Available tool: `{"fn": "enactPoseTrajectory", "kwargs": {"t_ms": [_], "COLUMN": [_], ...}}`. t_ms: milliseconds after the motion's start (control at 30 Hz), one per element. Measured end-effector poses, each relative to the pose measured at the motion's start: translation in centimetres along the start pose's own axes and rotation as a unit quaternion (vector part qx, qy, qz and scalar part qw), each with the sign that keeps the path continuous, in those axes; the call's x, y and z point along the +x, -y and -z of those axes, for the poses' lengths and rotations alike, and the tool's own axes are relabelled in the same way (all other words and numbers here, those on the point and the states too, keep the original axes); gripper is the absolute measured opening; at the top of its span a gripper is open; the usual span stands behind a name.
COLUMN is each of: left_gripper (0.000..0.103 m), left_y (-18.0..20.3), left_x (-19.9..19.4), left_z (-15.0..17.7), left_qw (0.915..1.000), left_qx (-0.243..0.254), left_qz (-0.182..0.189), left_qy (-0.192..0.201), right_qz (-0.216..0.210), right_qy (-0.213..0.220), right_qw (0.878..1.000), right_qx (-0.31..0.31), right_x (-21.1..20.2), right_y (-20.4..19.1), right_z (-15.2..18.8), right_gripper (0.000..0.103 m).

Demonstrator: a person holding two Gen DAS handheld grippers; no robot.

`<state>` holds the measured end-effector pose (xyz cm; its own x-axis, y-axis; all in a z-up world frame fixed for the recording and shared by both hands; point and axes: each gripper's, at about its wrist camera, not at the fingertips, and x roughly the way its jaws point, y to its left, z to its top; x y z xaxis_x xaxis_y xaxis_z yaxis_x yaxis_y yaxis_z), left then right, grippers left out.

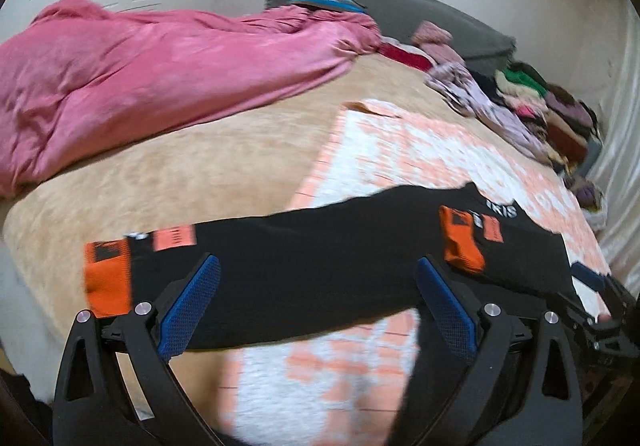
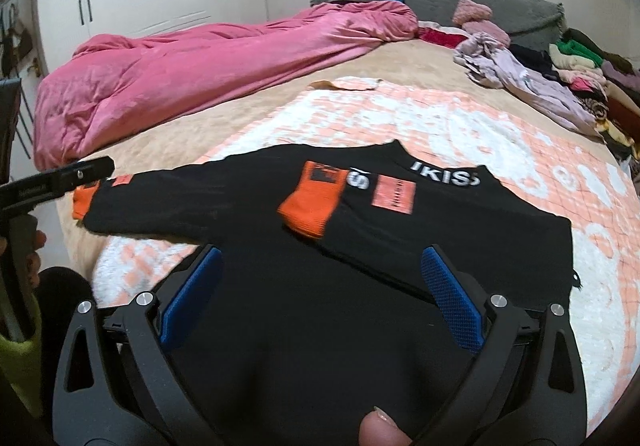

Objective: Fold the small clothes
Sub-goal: 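Move the left tool toward the other sleeve's orange cuff, then close the left tool on the orange cuff of the other sleeve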

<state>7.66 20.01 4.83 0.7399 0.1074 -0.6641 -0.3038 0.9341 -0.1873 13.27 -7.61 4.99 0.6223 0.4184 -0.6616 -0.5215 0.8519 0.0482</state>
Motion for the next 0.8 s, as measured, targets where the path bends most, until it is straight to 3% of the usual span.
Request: {"fn": "enactPoseTrajectory", "kwargs": {"t_ms": [433,667,800], "left_gripper": [0.098,0.097,0.096], "left_y": [-10.3,-15.6,-17.6], "left_x": [-2.0,-1.5,-0.3], "left_z": [-0.1,1.0,1.7], "left_qw": [0.9929,0.9846,0.9800], "left_qx": [-0.095,-0.148,-0.182], "left_qz": [-0.070,-0.093,-0.080], "left_qy": [0.015,0.000,-0.013], "right_qz": [-0.041,-0.054,-0.052], "right_qy": [-0.010,-0.028,-0.035], "right_qw": [0.998,0.997,0.996], "right_qx": [-0.040,-0.057,-0.060], "right_x": [1.4,2.5,2.9], "right_y": [-6.8,-9.5,-10.2], "right_z": [-1.3,-0.9,-0.7], "right_gripper": [0.094,0.094,0.094]}}
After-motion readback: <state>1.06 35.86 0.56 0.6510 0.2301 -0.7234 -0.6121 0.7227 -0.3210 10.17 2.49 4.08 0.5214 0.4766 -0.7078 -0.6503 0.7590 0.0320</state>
